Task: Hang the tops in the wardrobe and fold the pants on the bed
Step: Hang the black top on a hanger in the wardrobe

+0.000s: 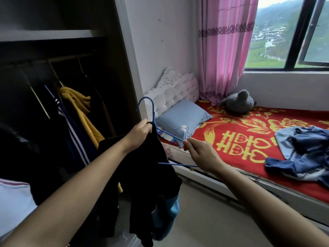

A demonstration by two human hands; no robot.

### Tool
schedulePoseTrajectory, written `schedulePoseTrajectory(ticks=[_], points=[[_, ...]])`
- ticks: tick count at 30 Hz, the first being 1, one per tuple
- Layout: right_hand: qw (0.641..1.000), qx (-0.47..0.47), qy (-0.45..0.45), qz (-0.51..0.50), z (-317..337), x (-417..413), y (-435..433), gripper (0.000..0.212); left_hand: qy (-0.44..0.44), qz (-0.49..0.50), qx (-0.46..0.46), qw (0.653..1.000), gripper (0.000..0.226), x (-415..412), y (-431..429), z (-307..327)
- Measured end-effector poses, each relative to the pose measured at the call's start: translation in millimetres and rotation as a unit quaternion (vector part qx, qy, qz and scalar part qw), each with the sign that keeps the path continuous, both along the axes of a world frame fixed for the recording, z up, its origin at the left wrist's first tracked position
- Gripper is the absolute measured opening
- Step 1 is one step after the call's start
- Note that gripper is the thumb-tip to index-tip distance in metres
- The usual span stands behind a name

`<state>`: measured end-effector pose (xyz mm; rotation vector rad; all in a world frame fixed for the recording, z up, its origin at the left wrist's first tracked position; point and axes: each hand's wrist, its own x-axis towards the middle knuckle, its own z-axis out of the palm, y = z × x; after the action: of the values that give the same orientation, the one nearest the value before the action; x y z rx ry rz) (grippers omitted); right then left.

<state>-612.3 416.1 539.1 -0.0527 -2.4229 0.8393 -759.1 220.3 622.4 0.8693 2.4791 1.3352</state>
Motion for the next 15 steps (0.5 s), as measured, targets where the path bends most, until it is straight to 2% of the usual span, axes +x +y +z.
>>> schedulePoseTrajectory(ticks=[3,5,7,9,11,13,15], points=[[0.999,0.013,0.033,0.010,0,-6,-7,0.035,0.105,0.050,-0.079,0.990,0.043,-1,1,-6],[0.996,0.035,0.078,0.002,-1,-12,-11,0.029,0.165,0.096,-0.069,0.979,0.045,0,3,-10],[0.985,0.086,0.130,-0.067,-10,-17,-15,0.026,0.174,0.117,-0.046,0.977,0.043,-1,3,-9],[0.955,0.186,0.195,-0.126,-24,-18,-17,0.038,0.171,0.134,-0.020,0.976,0.040,-5,1,-3],[0.934,0.255,0.240,-0.070,-38,-19,-20,0.037,0.172,0.153,0.012,0.973,0.043,-8,-1,5],[0.948,0.274,0.161,0.019,-50,-21,-24,0.036,0.185,0.159,0.041,0.969,0.039,-9,-3,16],[0.954,0.291,0.021,0.061,-59,-26,-27,0.040,0.198,0.156,0.068,0.965,0.031,-8,-2,26]])
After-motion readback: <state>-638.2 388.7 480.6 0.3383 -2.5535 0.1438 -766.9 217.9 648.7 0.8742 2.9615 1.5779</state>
